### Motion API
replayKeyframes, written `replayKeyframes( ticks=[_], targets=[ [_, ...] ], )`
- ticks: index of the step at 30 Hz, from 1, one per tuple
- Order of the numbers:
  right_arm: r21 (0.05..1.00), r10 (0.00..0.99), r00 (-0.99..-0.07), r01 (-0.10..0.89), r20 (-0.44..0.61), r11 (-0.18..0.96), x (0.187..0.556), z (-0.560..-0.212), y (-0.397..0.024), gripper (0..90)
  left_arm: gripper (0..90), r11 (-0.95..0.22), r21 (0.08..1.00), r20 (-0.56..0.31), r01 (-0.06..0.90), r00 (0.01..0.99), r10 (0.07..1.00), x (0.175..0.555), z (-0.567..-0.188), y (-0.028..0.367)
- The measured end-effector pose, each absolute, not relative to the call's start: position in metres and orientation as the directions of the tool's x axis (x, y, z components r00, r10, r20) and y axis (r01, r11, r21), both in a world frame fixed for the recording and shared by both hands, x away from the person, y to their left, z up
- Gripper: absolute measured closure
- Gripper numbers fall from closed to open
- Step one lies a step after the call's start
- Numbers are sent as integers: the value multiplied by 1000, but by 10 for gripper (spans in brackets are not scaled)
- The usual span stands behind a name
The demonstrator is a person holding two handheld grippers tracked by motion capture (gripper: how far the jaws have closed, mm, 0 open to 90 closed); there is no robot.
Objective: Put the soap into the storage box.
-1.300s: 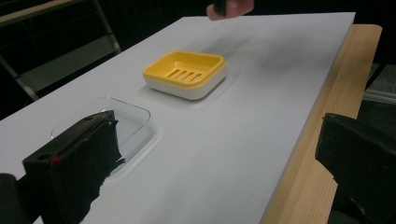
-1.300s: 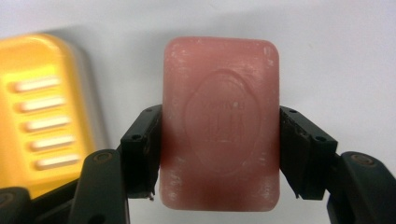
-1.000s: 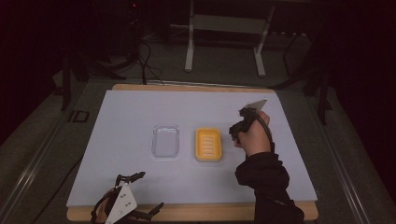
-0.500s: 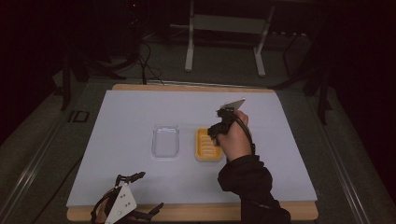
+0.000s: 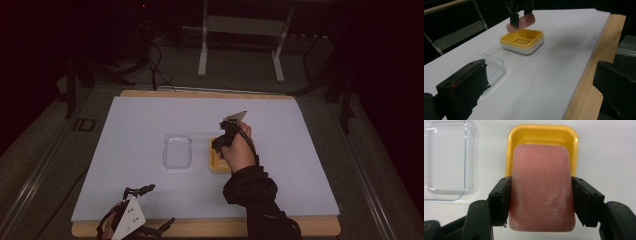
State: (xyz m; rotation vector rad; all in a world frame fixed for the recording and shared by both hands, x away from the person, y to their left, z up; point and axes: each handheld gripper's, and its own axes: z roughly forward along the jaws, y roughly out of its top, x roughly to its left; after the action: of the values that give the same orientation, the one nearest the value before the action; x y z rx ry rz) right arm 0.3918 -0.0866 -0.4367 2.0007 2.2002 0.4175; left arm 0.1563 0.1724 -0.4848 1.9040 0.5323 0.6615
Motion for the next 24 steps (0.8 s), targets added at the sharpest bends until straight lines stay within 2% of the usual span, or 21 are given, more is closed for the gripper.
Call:
replayKeyframes(
  ticks=[10, 24],
  targets=[
    [282, 991, -95, 957, 92, 66, 400, -468, -84, 379, 5, -393, 917, 208, 71, 755, 622, 156, -485, 173],
    [242, 990, -117, 966, 74, 96, 399, -478, -81, 362, 5, -398, 915, 212, 70, 757, 618, 156, -485, 172]
  ],
)
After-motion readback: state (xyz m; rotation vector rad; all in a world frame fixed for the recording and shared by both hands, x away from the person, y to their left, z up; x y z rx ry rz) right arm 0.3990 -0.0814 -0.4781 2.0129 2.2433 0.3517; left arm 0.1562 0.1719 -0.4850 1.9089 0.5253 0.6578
